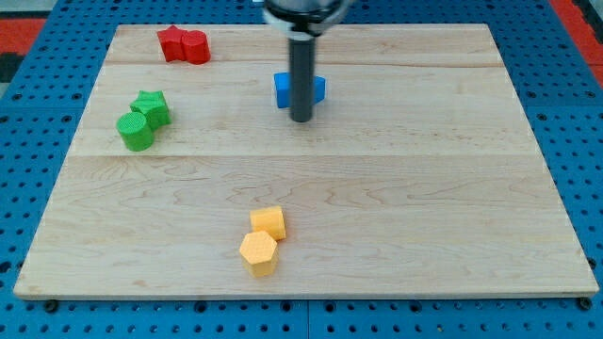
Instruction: Move the blue cube to the top
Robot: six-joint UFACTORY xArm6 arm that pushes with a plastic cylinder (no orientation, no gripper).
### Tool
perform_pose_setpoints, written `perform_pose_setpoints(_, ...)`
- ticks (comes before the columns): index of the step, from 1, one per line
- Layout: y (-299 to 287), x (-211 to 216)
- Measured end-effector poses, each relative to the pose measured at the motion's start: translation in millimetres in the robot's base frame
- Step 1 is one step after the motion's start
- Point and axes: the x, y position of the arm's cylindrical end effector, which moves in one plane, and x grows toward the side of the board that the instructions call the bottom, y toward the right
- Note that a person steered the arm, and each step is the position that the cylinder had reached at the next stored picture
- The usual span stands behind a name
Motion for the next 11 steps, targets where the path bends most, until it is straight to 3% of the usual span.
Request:
perform_pose_setpoints(1,-48,-21)
perform_pose_setpoints(2,-56,-36)
perform_pose_setpoints(3,-60,12)
perform_pose_setpoints(4,-20,15)
perform_pose_setpoints(8,-3,-102)
perform_pose_setpoints(9,-10,-91)
perform_pose_setpoints(11,-28,-1)
